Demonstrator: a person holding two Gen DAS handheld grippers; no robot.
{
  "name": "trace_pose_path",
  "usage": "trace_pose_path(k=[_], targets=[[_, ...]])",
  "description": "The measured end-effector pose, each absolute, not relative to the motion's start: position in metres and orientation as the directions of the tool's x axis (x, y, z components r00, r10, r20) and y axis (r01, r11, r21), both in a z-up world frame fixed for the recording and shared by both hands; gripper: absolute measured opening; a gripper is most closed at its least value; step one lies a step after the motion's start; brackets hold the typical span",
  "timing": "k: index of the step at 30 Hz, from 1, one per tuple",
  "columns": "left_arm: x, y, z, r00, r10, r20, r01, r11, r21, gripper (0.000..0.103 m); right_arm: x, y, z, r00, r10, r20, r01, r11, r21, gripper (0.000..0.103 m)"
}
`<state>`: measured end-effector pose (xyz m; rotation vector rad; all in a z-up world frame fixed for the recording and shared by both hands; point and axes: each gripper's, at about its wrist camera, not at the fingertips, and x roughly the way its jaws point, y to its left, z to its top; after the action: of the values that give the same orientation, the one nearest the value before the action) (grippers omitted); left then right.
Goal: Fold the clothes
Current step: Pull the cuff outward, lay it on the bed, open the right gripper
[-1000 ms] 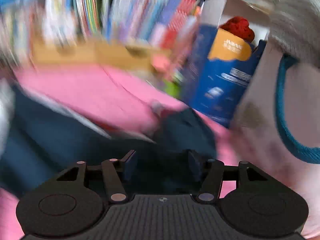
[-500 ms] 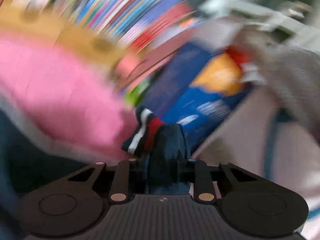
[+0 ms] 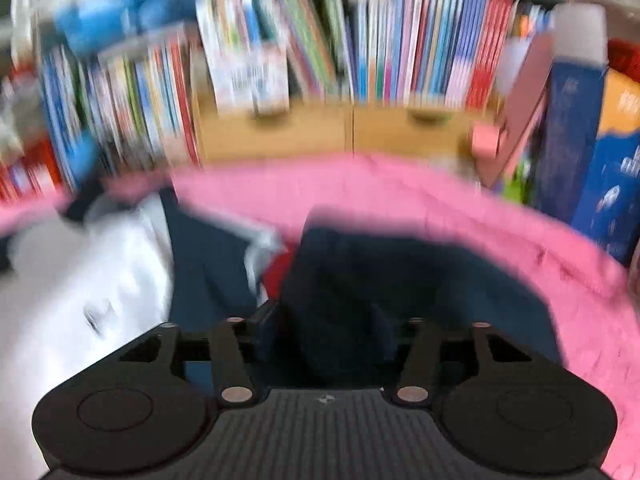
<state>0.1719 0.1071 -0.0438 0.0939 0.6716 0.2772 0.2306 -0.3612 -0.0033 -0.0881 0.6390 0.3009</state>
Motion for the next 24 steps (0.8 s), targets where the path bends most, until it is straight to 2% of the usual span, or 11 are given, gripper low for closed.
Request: trace_pose_path(k=[1, 3, 7, 8, 10, 11, 19, 20, 22, 23, 24], targets=[[0.172, 0.107, -0.044, 0.748, 0.282, -0.601, -0.223, 0.959, 0.173, 0.103, 0.228, -0.352, -0.011, 0.757, 0.221, -0.615, -0.298, 0.954, -0.024, 0.066], [0.172, 0.107, -0.044, 0.748, 0.283, -0.601, -0.223, 0.959, 0.175, 0.103, 0.215, -0.337, -0.009, 0.792, 0.197, -0.578, -0.308, 0.946, -0.099, 0.078], [0.171, 0.107, -0.044, 0.747, 0.284, -0.601, -0.224, 0.959, 0.175, 0.103, 0.205, -0.304, -0.001, 0.890, 0.077, -0.449, -0.258, 0.898, -0.356, 0.079], [0.171, 0.107, -0.044, 0.747, 0.284, -0.601, -0.224, 0.959, 0.174, 0.103, 0.209, -0.300, -0.006, 0.891, 0.051, -0.452, -0.250, 0.885, -0.393, 0.077], [0.172, 0.108, -0.044, 0.747, 0.282, -0.602, -0.225, 0.959, 0.170, 0.103, 0.208, -0.306, -0.007, 0.893, -0.018, -0.450, -0.204, 0.874, -0.441, 0.033], [0.172, 0.108, -0.044, 0.747, 0.280, -0.603, -0.225, 0.960, 0.168, 0.103, 0.203, -0.316, -0.004, 0.893, -0.060, -0.447, -0.167, 0.876, -0.453, 0.024], [0.171, 0.109, -0.044, 0.747, 0.273, -0.607, -0.224, 0.962, 0.156, 0.103, 0.164, -0.397, 0.017, 0.833, -0.385, -0.398, 0.126, 0.831, -0.542, 0.027], [0.171, 0.109, -0.044, 0.747, 0.273, -0.607, -0.224, 0.962, 0.157, 0.103, 0.159, -0.407, 0.020, 0.818, -0.424, -0.390, 0.161, 0.818, -0.552, 0.033], [0.171, 0.109, -0.044, 0.747, 0.276, -0.605, -0.224, 0.961, 0.161, 0.103, 0.149, -0.428, 0.026, 0.783, -0.498, -0.372, 0.230, 0.788, -0.571, 0.067], [0.171, 0.109, -0.044, 0.747, 0.277, -0.605, -0.225, 0.961, 0.163, 0.103, 0.144, -0.438, 0.028, 0.764, -0.534, -0.362, 0.264, 0.771, -0.580, 0.092], [0.171, 0.109, -0.044, 0.747, 0.278, -0.604, -0.225, 0.960, 0.164, 0.103, 0.139, -0.448, 0.031, 0.743, -0.569, -0.353, 0.297, 0.752, -0.589, 0.100]])
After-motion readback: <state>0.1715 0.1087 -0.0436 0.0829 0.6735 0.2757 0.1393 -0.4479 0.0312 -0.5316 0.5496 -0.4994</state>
